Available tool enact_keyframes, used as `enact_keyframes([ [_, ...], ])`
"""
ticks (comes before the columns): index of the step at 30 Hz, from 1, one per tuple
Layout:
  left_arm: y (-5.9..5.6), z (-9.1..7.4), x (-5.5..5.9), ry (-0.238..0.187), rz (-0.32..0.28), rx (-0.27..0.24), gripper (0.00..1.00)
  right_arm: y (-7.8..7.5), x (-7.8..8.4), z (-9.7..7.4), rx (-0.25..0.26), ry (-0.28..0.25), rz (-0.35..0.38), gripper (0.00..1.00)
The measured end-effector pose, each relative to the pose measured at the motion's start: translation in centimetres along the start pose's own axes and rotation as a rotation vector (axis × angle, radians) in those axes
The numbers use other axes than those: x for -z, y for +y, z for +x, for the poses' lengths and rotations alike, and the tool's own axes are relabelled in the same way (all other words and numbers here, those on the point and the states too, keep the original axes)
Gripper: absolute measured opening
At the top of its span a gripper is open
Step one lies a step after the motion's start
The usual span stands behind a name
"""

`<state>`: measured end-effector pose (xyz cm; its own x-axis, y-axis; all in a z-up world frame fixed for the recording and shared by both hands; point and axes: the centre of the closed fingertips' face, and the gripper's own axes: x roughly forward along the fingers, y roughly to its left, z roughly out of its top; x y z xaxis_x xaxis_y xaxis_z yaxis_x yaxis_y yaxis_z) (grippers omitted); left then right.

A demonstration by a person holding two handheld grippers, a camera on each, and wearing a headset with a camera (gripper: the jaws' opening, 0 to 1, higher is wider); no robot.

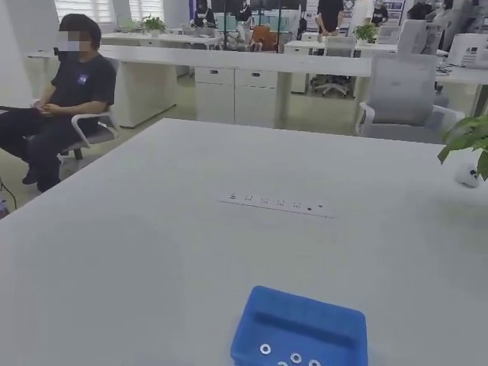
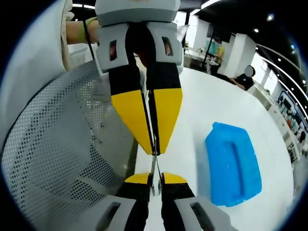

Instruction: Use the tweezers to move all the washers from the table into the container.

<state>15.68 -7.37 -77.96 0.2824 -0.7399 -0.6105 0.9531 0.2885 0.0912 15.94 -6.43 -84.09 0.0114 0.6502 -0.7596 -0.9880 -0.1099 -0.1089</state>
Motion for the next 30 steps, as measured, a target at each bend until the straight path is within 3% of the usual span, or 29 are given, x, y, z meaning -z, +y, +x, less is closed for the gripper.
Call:
enact_keyframes([
  [6, 0.5, 0.4, 1.3, 0.051, 0.01, 0.034, 0.0, -0.3, 0.8, 0.3, 0.01, 0.012, 0.02, 0.05],
  [10, 1.1, 0.2, 1.6, 0.062, 0.0, 0.06, 0.0, -0.7, 0.5, 0.4, 0.02, -0.045, 0.093, 0.06],
  [12, 1.4, 0.1, 2.1, 0.088, 0.006, 0.074, 0.0, -0.4, 0.4, 0.5, -0.001, -0.065, 0.153, 0.11],
  [14, 1.5, 0.1, 2.7, 0.104, 0.0, 0.086, 0.0, -0.8, 0.5, 0.2, 0.03, -0.072, 0.147, 0.16],
  [18, 2.1, 0.3, 4.9, 0.155, -0.018, 0.105, 0.0, -1.2, 1.0, -0.8, 0.067, -0.094, 0.187, 0.23],
  [23, 2.6, 1.1, 7.1, 0.217, -0.015, 0.131, 0.0, -1.7, 3.0, -2.3, 0.119, -0.072, 0.239, 0.22],
  [26, 2.7, 1.6, 8.4, 0.274, 0.012, 0.154, 0.0, -2.2, 3.6, -3.7, 0.162, -0.09, 0.291, 0.22],
  [30, 2.8, 2.3, 8.9, 0.304, 0.028, 0.17, 0.0, -2.7, 4.2, -5.4, 0.209, -0.108, 0.325, 0.22],
])
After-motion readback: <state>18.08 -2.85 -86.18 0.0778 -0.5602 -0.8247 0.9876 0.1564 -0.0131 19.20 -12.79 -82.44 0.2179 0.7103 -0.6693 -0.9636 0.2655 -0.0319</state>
